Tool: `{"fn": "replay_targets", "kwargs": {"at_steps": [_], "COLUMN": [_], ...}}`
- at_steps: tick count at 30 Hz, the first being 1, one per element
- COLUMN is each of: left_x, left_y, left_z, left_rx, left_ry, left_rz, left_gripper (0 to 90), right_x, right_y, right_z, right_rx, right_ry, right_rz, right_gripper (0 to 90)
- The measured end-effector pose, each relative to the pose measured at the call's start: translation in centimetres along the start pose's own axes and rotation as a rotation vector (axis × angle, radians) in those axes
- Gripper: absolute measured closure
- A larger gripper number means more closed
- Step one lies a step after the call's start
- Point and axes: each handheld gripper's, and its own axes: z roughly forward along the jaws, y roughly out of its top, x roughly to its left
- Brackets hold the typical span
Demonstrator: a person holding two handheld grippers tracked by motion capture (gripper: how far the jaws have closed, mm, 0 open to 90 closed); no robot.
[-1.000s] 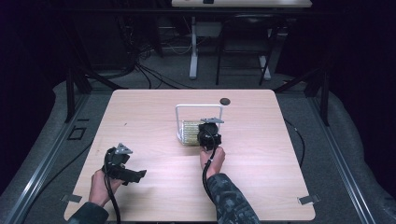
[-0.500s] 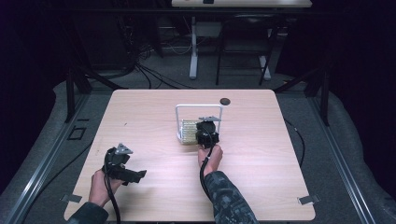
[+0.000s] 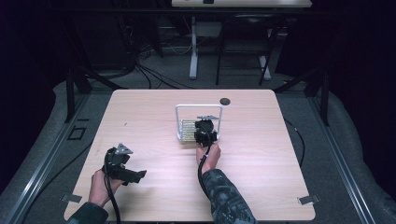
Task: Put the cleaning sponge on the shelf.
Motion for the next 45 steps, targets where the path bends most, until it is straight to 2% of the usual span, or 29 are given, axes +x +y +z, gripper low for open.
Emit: {"fn": "replay_targets", "kwargs": {"at_steps": [12, 21, 29, 31, 33, 35, 39, 45], "left_x": [-0.1, -0.1, 0.0, 0.0, -0.1, -0.1, -0.2, -0.2], "left_y": [0.0, 0.1, -0.1, -0.1, -0.1, 0.0, 0.0, 0.0], "left_z": [0.1, 0.1, 0.0, 0.0, 0.0, 0.0, 0.0, 0.1], "left_rx": [-0.005, 0.003, -0.003, -0.002, -0.003, -0.003, 0.002, 0.000], "left_ry": [0.001, -0.002, 0.004, 0.004, 0.005, -0.001, 0.002, 0.000], "left_rz": [-0.004, 0.001, -0.002, 0.000, 0.000, 0.000, 0.003, 0.004], "left_gripper": [2.0, 1.9, 2.0, 1.9, 1.9, 1.9, 1.9, 2.0], "right_x": [-0.3, -0.4, -0.4, -0.3, -0.2, -0.1, 0.1, -0.1], "right_y": [0.0, -0.1, 0.1, 0.2, 0.3, 0.3, 0.4, 0.6], "right_z": [0.6, 0.5, -0.2, -0.6, -1.1, -1.4, -2.6, -4.1], "right_rx": [0.024, 0.018, 0.007, -0.008, -0.020, -0.013, -0.028, -0.021], "right_ry": [0.005, 0.010, 0.023, 0.023, 0.028, 0.043, 0.076, 0.127], "right_rz": [-0.005, 0.005, -0.001, -0.017, -0.025, -0.023, -0.044, -0.080], "right_gripper": [88.9, 86.2, 77.9, 75.7, 70.6, 67.0, 59.5, 47.6]}}
